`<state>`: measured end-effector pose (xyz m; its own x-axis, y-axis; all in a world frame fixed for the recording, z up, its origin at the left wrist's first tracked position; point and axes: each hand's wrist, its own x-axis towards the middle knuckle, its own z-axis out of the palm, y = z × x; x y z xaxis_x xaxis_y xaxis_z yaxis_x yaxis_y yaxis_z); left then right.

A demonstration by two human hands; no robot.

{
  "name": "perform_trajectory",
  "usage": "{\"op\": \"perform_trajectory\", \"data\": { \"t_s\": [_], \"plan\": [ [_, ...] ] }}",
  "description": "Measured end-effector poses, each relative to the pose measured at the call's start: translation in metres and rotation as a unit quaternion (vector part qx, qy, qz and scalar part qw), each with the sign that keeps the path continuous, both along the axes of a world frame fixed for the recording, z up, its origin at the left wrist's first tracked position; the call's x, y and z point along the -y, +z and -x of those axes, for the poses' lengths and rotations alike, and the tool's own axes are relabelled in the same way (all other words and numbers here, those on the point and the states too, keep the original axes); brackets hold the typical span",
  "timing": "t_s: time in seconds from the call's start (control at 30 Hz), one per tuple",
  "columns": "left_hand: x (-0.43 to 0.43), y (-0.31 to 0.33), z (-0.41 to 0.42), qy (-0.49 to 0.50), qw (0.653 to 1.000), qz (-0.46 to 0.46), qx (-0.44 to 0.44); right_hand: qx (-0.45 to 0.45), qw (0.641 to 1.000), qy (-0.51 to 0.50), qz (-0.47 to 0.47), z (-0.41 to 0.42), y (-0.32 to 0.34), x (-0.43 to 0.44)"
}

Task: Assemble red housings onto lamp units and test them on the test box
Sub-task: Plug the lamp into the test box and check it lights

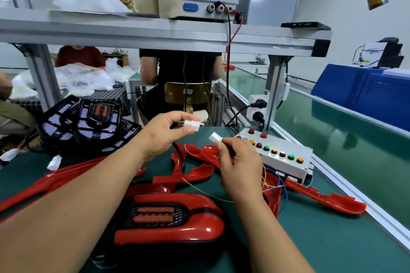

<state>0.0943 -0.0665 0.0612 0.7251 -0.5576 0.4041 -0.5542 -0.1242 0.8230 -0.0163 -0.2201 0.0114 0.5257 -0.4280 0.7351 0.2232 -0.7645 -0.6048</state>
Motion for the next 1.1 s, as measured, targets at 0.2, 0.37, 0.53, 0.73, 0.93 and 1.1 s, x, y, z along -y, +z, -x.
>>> {"op": "perform_trajectory", "data": {
  "t_s": [0.2, 0.37, 0.53, 0.73, 0.93, 1.1],
  "plan": [
    [0.001, -0.004, 0.011, -0.01, 0.998, -0.053, -0.02, 0.012, 0.999, 0.022, 0.045, -0.001, -0.002, -0.004],
    [0.001, -0.006, 0.014, -0.018, 0.998, -0.054, -0.039, -0.025, 0.996, 0.03, 0.078, -0.003, -0.004, -0.007],
    [0.001, -0.01, 0.015, -0.027, 0.996, -0.074, -0.032, -0.038, 0.992, 0.038, 0.118, -0.003, -0.003, -0.01],
    [0.0, -0.01, 0.018, -0.02, 0.996, -0.065, -0.053, -0.167, 0.976, -0.066, 0.121, -0.003, -0.006, -0.003],
    [0.003, -0.008, 0.025, -0.01, 0.995, -0.082, -0.058, -0.188, 0.976, 0.007, 0.114, -0.004, -0.006, -0.002],
    [0.006, -0.014, 0.029, -0.001, 0.996, -0.087, -0.027, -0.178, 0.978, 0.001, 0.11, -0.004, -0.006, -0.005]
  ]
}}
